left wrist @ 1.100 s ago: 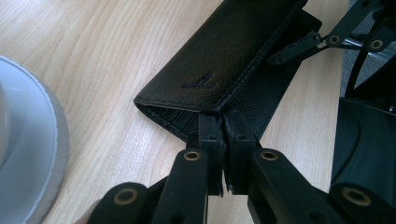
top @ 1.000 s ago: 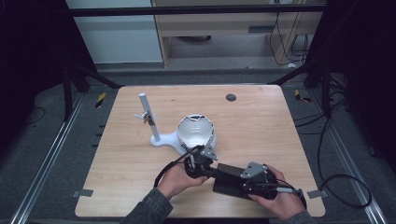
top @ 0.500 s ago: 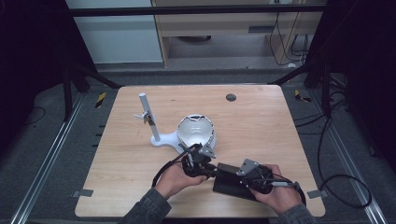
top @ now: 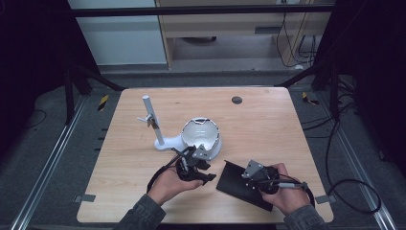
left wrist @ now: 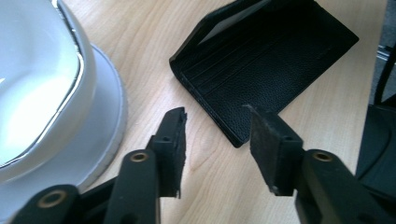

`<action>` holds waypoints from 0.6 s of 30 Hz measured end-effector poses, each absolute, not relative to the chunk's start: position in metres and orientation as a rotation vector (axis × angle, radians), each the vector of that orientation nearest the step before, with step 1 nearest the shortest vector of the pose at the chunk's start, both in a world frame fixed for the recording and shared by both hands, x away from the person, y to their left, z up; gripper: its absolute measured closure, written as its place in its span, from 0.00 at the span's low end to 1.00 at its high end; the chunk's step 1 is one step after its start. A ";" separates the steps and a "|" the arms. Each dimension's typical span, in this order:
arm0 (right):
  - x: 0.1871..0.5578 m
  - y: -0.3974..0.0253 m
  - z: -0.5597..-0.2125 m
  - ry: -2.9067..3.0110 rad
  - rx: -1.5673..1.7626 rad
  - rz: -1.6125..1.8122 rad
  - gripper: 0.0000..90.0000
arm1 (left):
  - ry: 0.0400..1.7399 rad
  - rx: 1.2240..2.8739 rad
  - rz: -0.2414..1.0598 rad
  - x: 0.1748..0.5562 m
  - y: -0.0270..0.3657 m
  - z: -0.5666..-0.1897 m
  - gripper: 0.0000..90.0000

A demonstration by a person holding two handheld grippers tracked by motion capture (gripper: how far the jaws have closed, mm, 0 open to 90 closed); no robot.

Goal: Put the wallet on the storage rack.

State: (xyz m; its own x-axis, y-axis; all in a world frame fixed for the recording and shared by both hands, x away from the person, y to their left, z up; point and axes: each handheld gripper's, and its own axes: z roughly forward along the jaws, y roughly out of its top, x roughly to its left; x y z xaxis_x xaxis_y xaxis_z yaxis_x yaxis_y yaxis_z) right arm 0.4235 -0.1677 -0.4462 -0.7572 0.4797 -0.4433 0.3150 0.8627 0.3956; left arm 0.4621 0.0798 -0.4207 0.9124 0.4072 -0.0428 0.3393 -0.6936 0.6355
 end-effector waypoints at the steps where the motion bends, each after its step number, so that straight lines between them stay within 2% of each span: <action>1: 0.423 -0.168 -0.446 2.488 0.577 0.404 0.93 | 0.533 2.394 0.136 0.462 0.080 -0.420 0.58; 4: 0.424 -0.171 -0.442 2.471 0.583 0.437 0.93 | 0.537 2.384 0.147 0.463 0.080 -0.418 0.50; 8: 0.424 -0.180 -0.432 2.422 0.615 0.531 0.93 | 0.545 2.374 0.162 0.464 0.079 -0.414 0.34; 13: 0.424 -0.187 -0.425 2.383 0.639 0.599 0.93 | 0.540 2.360 0.173 0.464 0.078 -0.407 0.29; 18: 0.422 -0.194 -0.414 2.332 0.641 0.681 0.93 | 0.535 2.365 0.188 0.464 0.077 -0.400 0.28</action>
